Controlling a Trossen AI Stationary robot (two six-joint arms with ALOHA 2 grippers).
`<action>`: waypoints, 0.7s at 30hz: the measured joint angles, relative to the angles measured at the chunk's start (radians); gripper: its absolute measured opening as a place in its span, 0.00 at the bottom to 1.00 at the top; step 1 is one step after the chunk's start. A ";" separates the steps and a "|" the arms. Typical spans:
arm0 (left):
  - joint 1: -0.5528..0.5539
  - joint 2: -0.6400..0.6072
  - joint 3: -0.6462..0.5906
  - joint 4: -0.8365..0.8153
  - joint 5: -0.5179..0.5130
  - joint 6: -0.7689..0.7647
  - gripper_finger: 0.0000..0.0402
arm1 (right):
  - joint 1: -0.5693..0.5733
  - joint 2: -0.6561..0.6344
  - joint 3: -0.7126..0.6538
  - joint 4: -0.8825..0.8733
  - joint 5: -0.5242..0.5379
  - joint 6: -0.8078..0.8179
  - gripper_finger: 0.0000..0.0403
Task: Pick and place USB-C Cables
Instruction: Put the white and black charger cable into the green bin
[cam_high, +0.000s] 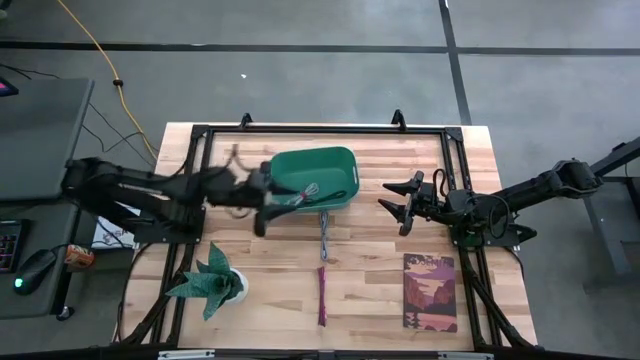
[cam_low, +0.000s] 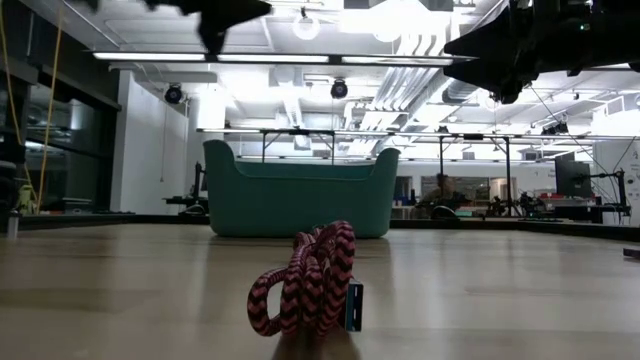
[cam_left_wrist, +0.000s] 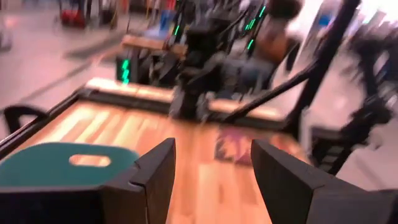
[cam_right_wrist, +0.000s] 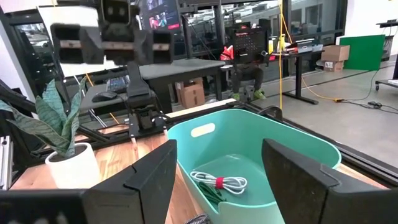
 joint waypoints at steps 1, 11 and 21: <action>-0.019 -0.033 -0.061 0.069 -0.013 -0.005 0.47 | 0.000 0.000 0.000 0.001 -0.001 0.001 0.56; -0.102 -0.250 -0.407 0.362 -0.116 -0.002 0.47 | 0.000 0.000 0.000 0.004 -0.042 0.016 0.56; -0.101 -0.269 -0.420 0.377 -0.116 0.004 0.47 | 0.000 0.000 0.000 0.005 -0.135 0.071 0.56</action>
